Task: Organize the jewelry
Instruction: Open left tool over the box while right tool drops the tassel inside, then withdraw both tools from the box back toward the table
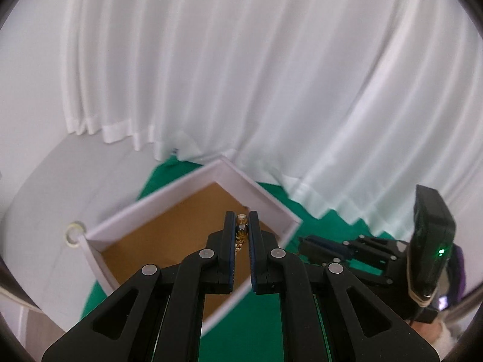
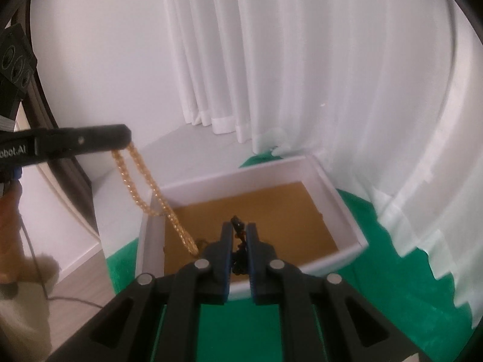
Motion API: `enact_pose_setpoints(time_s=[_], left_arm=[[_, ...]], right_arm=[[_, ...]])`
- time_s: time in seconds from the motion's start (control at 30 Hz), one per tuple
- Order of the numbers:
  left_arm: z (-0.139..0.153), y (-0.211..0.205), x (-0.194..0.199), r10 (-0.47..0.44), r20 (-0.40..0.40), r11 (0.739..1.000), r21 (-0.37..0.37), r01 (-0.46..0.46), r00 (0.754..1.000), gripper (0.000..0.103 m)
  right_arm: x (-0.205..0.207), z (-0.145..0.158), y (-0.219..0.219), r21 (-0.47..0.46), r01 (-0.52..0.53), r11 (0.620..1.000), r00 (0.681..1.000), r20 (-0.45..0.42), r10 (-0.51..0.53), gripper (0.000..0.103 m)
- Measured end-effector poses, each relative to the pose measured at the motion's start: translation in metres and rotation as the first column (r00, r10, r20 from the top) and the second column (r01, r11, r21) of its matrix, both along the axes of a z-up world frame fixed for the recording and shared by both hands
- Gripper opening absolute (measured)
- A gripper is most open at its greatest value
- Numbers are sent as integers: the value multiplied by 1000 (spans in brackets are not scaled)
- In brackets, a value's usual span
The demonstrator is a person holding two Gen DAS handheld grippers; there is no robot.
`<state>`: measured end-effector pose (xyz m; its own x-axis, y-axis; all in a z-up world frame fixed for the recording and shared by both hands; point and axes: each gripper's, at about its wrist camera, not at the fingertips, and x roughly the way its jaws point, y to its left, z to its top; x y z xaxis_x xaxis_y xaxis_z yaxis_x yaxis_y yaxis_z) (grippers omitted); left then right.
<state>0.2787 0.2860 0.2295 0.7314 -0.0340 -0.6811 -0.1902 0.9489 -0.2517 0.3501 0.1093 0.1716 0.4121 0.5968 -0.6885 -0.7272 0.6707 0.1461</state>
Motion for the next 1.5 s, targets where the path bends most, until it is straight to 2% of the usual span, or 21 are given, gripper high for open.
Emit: enact_pose_setpoints(time_s=[0.17,0.43,0.7,0.93,0.97,1.0,1.03,1.07,1.1,1.13,1.23,1.3,1.5], left_arm=[[-32,32,31,53,-56,999,-4,-54,997,6],[-110,76,71,125,-145,992,28,-122,982,6],[-202,103,102,167,-262,985,-9,-175,951,5],[-251,107,108,198,-322,978,3,-208,926,8],[-257,109,108,206,-332,976,3,-217,920,11],[-260,110,108,210,-344,975,5,-222,915,26],[-263,113,107,218,-354,973,10,-229,909,46],[-264,114,105,229,-354,971,21,-237,907,54],[-264,115,102,244,-344,969,42,-245,907,65],[-262,114,99,251,-335,967,59,-246,908,70],[-261,108,91,257,-331,966,96,-239,908,77],[-257,101,85,259,-326,965,117,-233,909,77],[-237,57,47,229,-262,966,183,-184,938,87]], right_arm=[[38,-22,40,-4,-29,1000,999,-44,29,9],[92,-88,101,-57,-56,997,992,-114,49,9],[118,-154,153,-132,-71,989,986,-160,50,9],[131,-196,172,-202,-52,978,984,-180,15,11],[133,-200,172,-206,-43,978,984,-177,6,15],[135,-202,171,-209,-31,977,985,-174,-6,24],[137,-202,168,-208,-18,978,984,-175,-19,31],[138,-202,166,-202,-7,979,984,-175,-29,43],[138,-201,163,-193,2,981,984,-173,-36,48],[138,-199,160,-185,9,983,985,-169,-41,48],[135,-192,153,-176,27,984,988,-147,-54,53],[128,-187,147,-180,38,983,990,-125,-61,61],[100,-171,114,-144,71,987,993,-83,-84,62]])
